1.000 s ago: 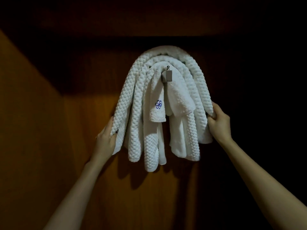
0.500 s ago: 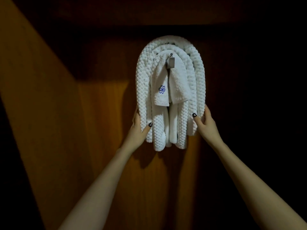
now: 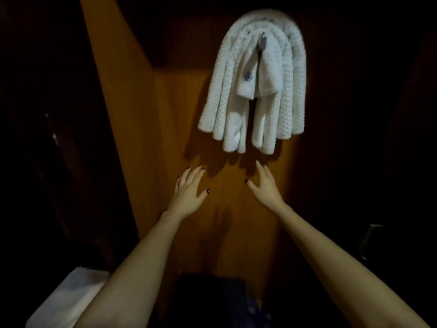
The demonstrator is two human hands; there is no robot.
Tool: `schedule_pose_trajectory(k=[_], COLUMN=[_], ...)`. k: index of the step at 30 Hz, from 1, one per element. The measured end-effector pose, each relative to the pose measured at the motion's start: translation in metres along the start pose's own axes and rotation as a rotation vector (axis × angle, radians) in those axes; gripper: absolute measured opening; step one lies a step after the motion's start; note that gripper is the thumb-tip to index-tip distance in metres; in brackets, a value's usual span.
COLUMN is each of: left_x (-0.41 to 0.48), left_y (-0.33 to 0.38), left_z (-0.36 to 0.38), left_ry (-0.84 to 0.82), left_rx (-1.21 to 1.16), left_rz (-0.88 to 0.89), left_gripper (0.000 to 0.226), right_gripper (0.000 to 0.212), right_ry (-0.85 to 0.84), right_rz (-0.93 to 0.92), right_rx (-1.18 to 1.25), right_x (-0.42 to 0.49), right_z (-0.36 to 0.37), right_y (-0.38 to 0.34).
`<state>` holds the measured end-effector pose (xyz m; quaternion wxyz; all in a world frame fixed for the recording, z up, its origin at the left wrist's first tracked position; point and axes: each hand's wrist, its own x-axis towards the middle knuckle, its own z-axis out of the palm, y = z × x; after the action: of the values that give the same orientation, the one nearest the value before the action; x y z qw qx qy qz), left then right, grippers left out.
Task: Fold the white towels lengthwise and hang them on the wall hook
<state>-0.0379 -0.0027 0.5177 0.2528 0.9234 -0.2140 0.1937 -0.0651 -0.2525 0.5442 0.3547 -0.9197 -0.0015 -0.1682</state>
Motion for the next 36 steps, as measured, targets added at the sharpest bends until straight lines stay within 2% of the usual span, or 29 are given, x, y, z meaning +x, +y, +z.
schedule_pose_trajectory(k=[6, 11, 15, 19, 22, 25, 29, 33, 36], left_x=[-0.193, -0.334, -0.435, -0.523, -0.581, -0.637, -0.688, -0.715, -0.732], left_y=[-0.037, -0.055, -0.057, -0.056, -0.051, -0.051, -0.059, -0.065, -0.064], left_z=[-0.005, -0.019, -0.026, -0.03, -0.029, -0.029, -0.027, -0.012, 0.011], left_ry=[-0.228, -0.284, -0.248, -0.258, -0.261, -0.254, -0.227, -0.118, -0.041], left_rx=[0.115, 0.103, 0.107, 0.196, 0.147, 0.124, 0.068, 0.008, -0.086], left_rz=[-0.247, -0.537, -0.721, -0.85, -1.054, -1.254, -1.468, -1.644, -1.754], left_gripper=[0.065, 0.069, 0.068, 0.066, 0.066, 0.067, 0.067, 0.066, 0.065], right_gripper=[0.073, 0.071, 0.07, 0.069, 0.067, 0.069, 0.068, 0.066, 0.066], right_ry=[-0.463, -0.746, -0.912, -1.059, -1.151, -1.282, -1.442, -1.623, -1.689], right_rz=[-0.027, -0.088, -0.153, -0.305, -0.419, -0.618, -0.718, -0.74, -0.769], right_rx=[-0.18, -0.262, -0.304, -0.35, -0.355, -0.418, -0.483, -0.511, -0.552], right_x=[-0.123, -0.213, -0.275, -0.332, -0.369, -0.405, -0.441, -0.461, -0.474], right_z=[0.103, 0.178, 0.231, 0.281, 0.316, 0.358, 0.407, 0.455, 0.485], right_y=[-0.028, -0.048, -0.07, -0.095, -0.112, -0.131, -0.149, -0.154, -0.15])
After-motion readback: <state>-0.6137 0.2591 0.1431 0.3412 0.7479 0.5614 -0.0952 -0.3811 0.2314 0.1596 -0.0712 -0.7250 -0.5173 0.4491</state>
